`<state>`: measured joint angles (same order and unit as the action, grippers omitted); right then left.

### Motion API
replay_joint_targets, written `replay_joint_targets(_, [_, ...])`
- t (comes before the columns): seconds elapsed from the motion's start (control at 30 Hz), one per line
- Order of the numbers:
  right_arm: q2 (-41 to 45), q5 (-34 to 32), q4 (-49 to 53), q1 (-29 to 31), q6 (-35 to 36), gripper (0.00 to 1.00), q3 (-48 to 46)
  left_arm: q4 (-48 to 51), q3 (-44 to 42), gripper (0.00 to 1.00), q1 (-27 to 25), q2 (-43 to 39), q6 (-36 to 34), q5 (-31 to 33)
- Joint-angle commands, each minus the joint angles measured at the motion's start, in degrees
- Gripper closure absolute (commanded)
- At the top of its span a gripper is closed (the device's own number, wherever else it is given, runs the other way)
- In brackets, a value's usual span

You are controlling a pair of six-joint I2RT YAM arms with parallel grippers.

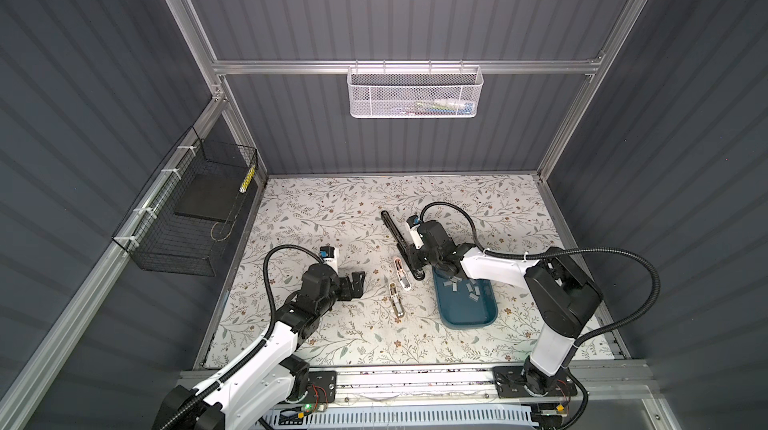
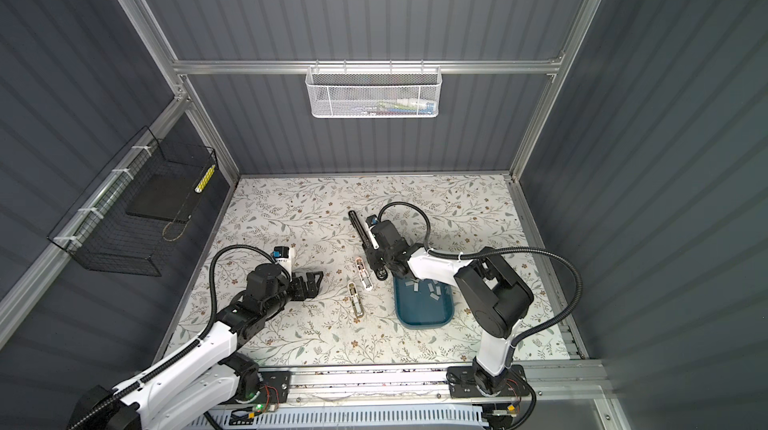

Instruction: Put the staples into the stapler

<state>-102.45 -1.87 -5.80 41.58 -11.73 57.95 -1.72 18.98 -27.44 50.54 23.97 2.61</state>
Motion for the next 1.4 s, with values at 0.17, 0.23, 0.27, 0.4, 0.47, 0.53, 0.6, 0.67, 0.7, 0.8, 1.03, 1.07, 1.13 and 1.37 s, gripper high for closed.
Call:
replay_joint_targets(0.17, [-1.0,-1.3,-1.3,0.1,0.1,0.96,-1.4,0.0,0.3,0.00,-0.5,0.3,-0.4,0.6])
replay_joint_targets(0.23, [-1.3,-1.5,-1.1,0.1,0.1,0.96,-1.1,-0.1,0.3,0.00,-0.5,0.3,-0.4,0.6])
replay_joint_targets(0.27, [-1.4,-1.4,-0.9,0.1,0.1,0.96,-1.1,-0.1,0.4,0.00,-0.5,0.3,-0.4,0.6])
replay_joint_targets(0.4, [-1.8,-1.8,-0.9,0.0,0.2,0.96,-1.1,0.0,0.3,0.00,-0.5,0.2,-0.4,0.6])
replay_joint_targets(0.47, [-1.9,-2.2,-0.6,0.1,0.2,0.96,-1.0,-0.1,0.3,0.00,-0.5,0.2,-0.4,0.6])
replay_joint_targets(0.53, [-2.1,-2.1,-0.6,0.1,0.2,0.96,-1.0,-0.1,0.3,0.00,-0.5,0.2,-0.4,0.6])
replay_joint_targets(0.6, [-2.1,-1.9,-0.5,0.1,0.2,0.96,-1.1,-0.1,0.3,0.00,-0.5,0.2,-0.4,0.6])
replay_joint_targets(0.67, [-2.2,-1.9,-0.5,0.1,0.2,0.96,-1.1,-0.1,0.2,0.00,-0.5,0.1,-0.4,0.6])
replay_joint_targets(0.7, [-2.4,-2.1,-0.5,0.1,0.2,0.96,-1.1,-0.1,0.2,0.00,-0.5,0.1,-0.4,0.6])
replay_joint_targets(0.8, [-2.1,-2.2,-0.3,0.1,0.4,0.96,-0.9,-0.1,0.2,0.00,-0.5,0.1,-0.4,0.6])
replay_joint_targets(1.03, [-0.3,-2.1,0.2,0.1,1.0,0.96,-0.6,-0.1,0.2,0.00,-0.5,0.2,-0.4,0.5])
replay_joint_targets(1.07, [-0.2,-2.1,0.2,0.1,0.9,0.96,-0.7,0.0,0.2,0.00,-0.5,0.2,-0.4,0.6])
replay_joint_targets(1.13, [-0.4,-2.2,0.0,0.1,0.8,0.96,-0.8,0.0,0.2,0.00,-0.5,0.2,-0.4,0.6])
replay_joint_targets(1.37, [1.0,-1.5,-0.1,0.1,0.7,0.96,-1.2,-0.1,0.3,0.00,-0.5,0.2,-0.4,0.6])
